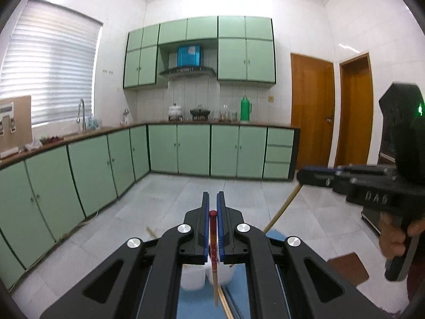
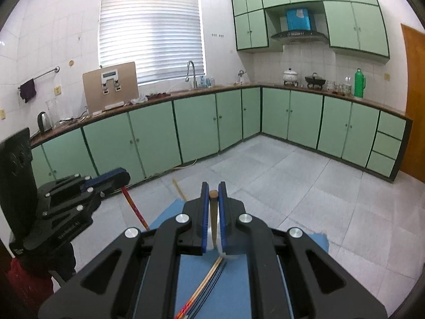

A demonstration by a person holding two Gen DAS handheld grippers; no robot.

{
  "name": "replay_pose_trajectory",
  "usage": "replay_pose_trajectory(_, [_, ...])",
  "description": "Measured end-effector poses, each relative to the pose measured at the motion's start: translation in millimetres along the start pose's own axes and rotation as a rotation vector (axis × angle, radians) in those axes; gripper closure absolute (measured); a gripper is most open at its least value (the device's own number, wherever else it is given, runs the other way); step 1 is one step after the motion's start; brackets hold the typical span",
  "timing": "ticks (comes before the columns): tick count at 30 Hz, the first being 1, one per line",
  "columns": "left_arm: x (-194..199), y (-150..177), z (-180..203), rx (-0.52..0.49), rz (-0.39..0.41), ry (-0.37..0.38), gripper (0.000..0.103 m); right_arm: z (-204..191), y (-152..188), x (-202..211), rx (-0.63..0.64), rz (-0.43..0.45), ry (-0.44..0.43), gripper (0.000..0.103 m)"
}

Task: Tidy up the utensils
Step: 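Lift both held chopsticks and lower them upright into the white cups, then open both grippers to release the chopsticks into the cups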

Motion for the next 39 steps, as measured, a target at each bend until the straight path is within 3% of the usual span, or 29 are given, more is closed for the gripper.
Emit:
replay_pose_trajectory(6, [-25, -39, -5, -0.021, 0.069, -0.028, 0.098, 15, -23, -16, 0.003, 0.004, 0.030, 0.097])
replay_pose_trajectory(10, [-53, -48, -13, -0.029, 0.083, -0.050, 0.098, 25, -26, -38, 0.010, -0.023, 0.056, 0.097])
replay_pose_trajectory(16, [-103, -30, -22, -0.030, 0.045, -0.076, 0.098, 40, -16, -76, -0.010, -0.073, 0.070, 0.097])
replay_pose_trajectory(26, [-159, 22, -36, -0.004, -0.122, -0.048, 0.097, 44, 15, -134, -0.055, -0.193, 0.041, 0.095])
replay_pose_trajectory(32, [-139, 19, -36, 0.006, -0.110, -0.040, 0.090, 47, 14, -116, -0.094, -0.155, 0.050, 0.079])
replay_pose_trajectory(34, [-123, 15, -37, 0.017, -0.091, -0.040, 0.081, 48, 9, -100, -0.098, -0.114, 0.066, 0.059])
replay_pose_trajectory(38, [-87, 18, -33, 0.025, -0.061, -0.070, 0.057, 50, 7, -63, -0.081, -0.036, 0.118, 0.036])
replay_pose_trajectory(39, [-77, 23, -31, 0.024, -0.057, -0.070, 0.052, 49, 11, -51, -0.077, -0.009, 0.138, 0.025])
Point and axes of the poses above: each gripper's, at about its wrist camera, not at the fingertips, and x roughly against the way its jaws point, z to its right, y to its underside, the point moved 8 cm from there along -x, roughly the way its jaws point, and after that the axes turned 7 degrees about -z, right-handed, at the moved point
